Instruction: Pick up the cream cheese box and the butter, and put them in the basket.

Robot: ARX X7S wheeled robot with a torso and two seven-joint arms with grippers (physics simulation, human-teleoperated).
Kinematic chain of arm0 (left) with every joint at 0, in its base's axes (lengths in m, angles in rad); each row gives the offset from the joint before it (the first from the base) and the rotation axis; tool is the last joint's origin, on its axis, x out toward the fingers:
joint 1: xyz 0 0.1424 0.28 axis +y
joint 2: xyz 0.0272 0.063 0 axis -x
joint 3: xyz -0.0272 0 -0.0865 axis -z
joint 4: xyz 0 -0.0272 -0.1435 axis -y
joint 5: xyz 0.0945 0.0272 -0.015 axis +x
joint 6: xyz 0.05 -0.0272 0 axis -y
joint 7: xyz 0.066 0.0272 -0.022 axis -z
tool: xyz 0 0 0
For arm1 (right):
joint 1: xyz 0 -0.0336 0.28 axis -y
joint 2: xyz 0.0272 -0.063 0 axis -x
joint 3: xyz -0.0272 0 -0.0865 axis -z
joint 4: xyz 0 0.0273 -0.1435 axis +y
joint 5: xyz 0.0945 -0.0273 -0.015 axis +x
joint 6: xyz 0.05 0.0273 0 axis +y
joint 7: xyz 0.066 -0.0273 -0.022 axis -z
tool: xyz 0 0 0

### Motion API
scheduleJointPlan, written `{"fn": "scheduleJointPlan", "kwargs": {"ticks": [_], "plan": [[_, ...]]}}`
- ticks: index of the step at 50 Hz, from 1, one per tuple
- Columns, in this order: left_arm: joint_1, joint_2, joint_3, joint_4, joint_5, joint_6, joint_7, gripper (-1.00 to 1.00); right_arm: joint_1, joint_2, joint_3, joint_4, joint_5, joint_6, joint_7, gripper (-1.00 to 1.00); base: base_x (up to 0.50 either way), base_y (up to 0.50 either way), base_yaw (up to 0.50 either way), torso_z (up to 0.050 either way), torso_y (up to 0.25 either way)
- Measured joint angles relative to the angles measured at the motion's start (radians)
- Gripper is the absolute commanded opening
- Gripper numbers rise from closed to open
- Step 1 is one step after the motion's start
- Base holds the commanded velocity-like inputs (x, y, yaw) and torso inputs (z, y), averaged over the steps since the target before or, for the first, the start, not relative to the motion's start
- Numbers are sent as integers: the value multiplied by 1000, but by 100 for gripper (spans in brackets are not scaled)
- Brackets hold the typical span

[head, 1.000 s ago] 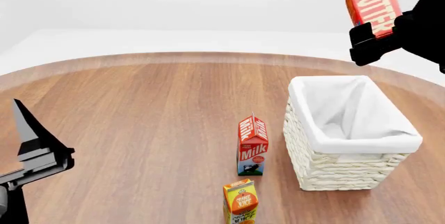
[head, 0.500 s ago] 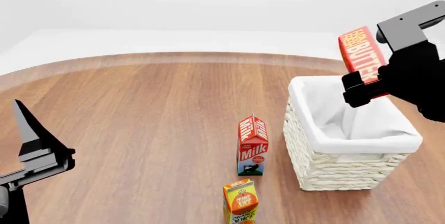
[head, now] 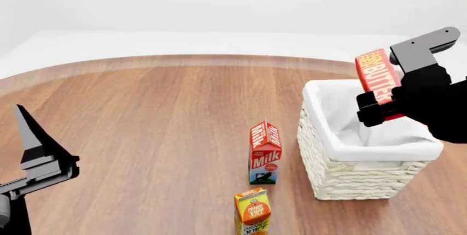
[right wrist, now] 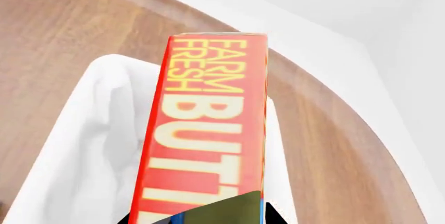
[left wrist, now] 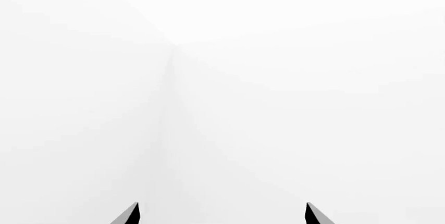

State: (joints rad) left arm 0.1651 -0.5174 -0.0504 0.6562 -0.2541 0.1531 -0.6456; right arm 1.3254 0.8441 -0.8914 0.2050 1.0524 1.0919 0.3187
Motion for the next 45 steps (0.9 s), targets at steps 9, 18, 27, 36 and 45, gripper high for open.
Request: {"fn": "scheduleJointPlan", "kwargs": {"ticks": [9, 18, 27, 36, 45], "plan": [[-1, 0, 1, -3, 0, 2, 0, 100, -23, -12, -5, 22, -6, -25, -5, -100, 0, 0, 0, 0, 1], [0, 1, 4, -4, 2, 3, 0, 100, -47, -18, -6, 37, -10, -46, -6, -100, 0, 0, 0, 1, 1], [1, 1, 6, -7, 4, 6, 0, 100, -71, -30, 3, 61, -4, -69, -3, -100, 0, 0, 0, 0, 1], [3, 1, 8, -9, 5, 8, -1, 100, -88, -48, 14, 92, -1, -97, -3, -100, 0, 0, 0, 1, 1], [2, 2, 10, -10, 6, 8, -1, 100, -101, -61, 18, 123, -6, -120, -3, -100, 0, 0, 0, 0, 2]]}}
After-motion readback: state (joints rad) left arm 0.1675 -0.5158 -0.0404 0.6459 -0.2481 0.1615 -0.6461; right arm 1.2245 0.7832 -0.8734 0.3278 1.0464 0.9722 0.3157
